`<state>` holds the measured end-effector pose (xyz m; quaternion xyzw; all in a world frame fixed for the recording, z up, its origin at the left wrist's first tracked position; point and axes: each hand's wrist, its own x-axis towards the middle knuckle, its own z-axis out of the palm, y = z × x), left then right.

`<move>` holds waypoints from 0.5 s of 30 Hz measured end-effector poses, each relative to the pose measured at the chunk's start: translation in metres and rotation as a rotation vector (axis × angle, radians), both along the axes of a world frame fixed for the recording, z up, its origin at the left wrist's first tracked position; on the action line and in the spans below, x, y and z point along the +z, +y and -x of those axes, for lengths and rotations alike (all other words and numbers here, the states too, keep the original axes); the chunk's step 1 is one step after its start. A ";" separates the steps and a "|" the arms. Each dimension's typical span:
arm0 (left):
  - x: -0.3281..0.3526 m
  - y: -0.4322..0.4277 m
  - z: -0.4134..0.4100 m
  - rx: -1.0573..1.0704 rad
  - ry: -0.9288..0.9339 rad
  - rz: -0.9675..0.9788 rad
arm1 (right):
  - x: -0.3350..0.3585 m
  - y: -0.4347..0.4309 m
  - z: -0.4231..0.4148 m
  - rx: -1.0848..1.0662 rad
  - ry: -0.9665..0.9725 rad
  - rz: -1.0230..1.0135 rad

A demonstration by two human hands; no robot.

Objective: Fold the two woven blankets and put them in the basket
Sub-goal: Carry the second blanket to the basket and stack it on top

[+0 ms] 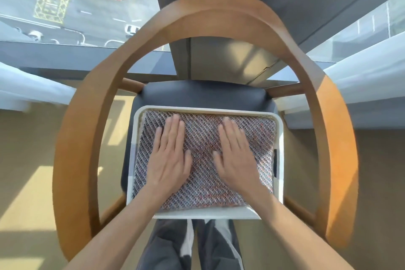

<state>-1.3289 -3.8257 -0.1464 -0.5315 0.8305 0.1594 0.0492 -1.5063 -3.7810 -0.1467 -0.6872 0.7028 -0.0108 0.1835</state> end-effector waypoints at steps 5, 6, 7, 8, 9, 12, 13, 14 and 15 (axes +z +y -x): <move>-0.018 0.008 -0.032 0.101 -0.103 -0.041 | -0.027 0.025 0.042 -0.176 0.090 -0.062; -0.028 0.005 -0.032 0.082 -0.125 -0.059 | -0.036 0.023 0.043 -0.147 0.107 -0.099; -0.035 0.003 -0.031 0.072 -0.138 -0.077 | -0.044 0.021 0.043 -0.121 0.126 -0.122; -0.039 0.001 -0.029 0.069 -0.149 -0.092 | -0.050 0.021 0.042 -0.114 0.140 -0.135; -0.041 -0.001 -0.027 0.068 -0.157 -0.095 | -0.052 0.019 0.042 -0.124 0.152 -0.137; -0.028 0.003 -0.028 0.088 -0.131 -0.078 | -0.036 0.025 0.035 -0.146 0.130 -0.080; -0.020 0.008 -0.030 0.067 -0.102 -0.065 | -0.030 0.032 0.031 -0.119 0.091 -0.046; -0.013 0.015 -0.032 0.014 -0.076 -0.055 | -0.023 0.039 0.025 -0.064 0.046 -0.016; -0.007 0.021 -0.035 -0.067 -0.055 -0.055 | -0.019 0.046 0.018 0.022 0.013 0.002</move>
